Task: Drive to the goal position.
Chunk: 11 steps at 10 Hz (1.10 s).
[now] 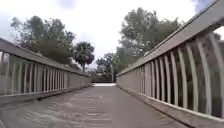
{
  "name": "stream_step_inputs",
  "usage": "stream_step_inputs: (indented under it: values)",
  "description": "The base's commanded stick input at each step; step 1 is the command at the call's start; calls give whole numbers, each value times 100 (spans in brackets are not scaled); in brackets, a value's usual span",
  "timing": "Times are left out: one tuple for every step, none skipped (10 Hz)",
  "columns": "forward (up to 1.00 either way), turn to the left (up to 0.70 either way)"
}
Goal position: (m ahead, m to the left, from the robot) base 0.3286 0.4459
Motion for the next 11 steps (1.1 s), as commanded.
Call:
stream_step_inputs:
  values:
    - [-50, 0]
    - [-50, 0]
    - [-50, 0]
    - [-50, 0]
    - [-50, 0]
    - [-50, 0]
    - [-50, 0]
    - [-50, 0]
    - [-50, 0]
    - [-50, 0]
    - [-50, 0]
